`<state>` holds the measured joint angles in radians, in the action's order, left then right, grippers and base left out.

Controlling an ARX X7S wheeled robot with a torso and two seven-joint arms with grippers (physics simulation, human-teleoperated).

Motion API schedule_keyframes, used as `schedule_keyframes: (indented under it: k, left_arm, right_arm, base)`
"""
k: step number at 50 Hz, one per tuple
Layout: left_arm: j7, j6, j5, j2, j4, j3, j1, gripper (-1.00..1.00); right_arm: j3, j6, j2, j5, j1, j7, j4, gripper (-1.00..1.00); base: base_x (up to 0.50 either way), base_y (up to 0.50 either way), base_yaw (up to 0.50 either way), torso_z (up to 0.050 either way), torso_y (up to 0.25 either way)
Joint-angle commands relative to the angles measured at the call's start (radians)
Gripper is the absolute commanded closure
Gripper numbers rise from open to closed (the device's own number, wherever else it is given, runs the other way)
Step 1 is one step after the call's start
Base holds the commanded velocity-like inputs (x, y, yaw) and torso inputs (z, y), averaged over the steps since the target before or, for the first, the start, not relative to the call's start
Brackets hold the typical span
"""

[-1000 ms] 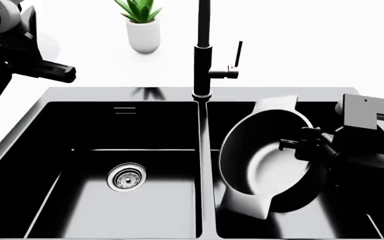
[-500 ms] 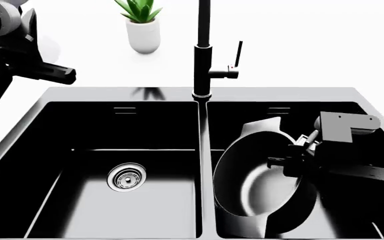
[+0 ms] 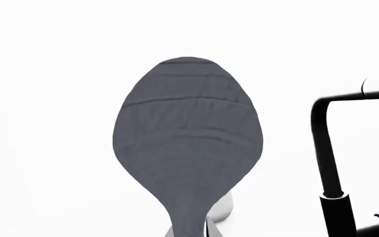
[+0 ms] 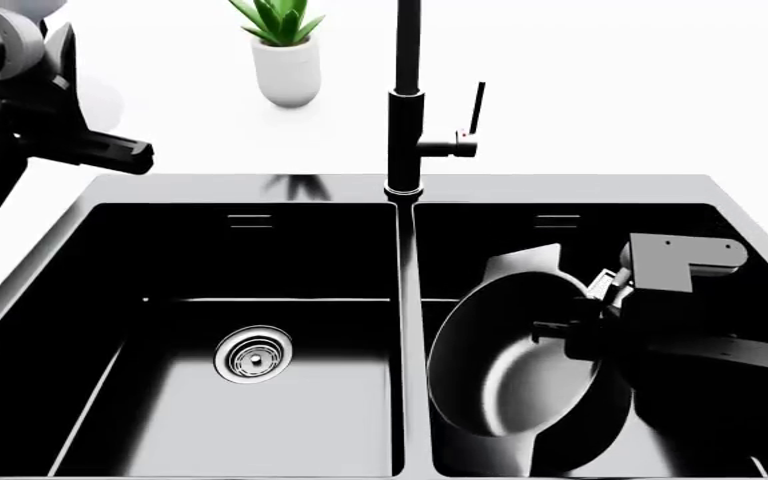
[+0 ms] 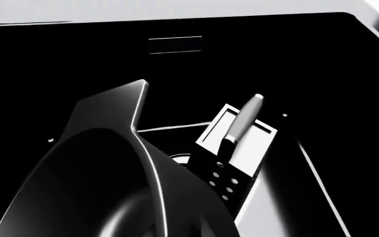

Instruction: Pick the wine glass and pot and place them in the sink. Then turn on the water.

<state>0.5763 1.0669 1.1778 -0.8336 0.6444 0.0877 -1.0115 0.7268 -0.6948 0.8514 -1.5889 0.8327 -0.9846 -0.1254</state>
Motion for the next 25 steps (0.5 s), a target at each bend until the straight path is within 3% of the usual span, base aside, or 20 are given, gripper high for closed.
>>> schedule_keyframes:
  k: [1,13,14,25]
  left_arm:
    - [0.006,-0.007,-0.013,-0.002,0.002,-0.008,0.0,1.0]
    - [0.01,-0.007,-0.007,-0.003,0.005,-0.007,-0.002,1.0]
    - [0.009,-0.008,-0.007,-0.003,0.005,-0.006,-0.002,1.0]
    - [0.015,-0.007,0.002,-0.005,0.005,-0.007,-0.007,1.0]
  right_arm:
    - [-0.026,0.018,-0.018,0.065,0.02,0.027,0.027,1.0]
    - [-0.012,0.016,-0.034,0.077,0.016,0.047,0.058,1.0]
    - [-0.011,0.014,-0.034,0.076,0.017,0.048,0.06,-1.0]
    - [-0.01,-0.003,-0.035,0.061,0.028,0.049,0.065,-1.0]
  base:
    - [0.0,0.0,0.0,0.0,0.0]
    - [0.0,0.0,0.0,0.001,0.002]
    - [0.0,0.0,0.0,0.0,0.0]
    - [0.0,0.0,0.0,0.0,0.0]
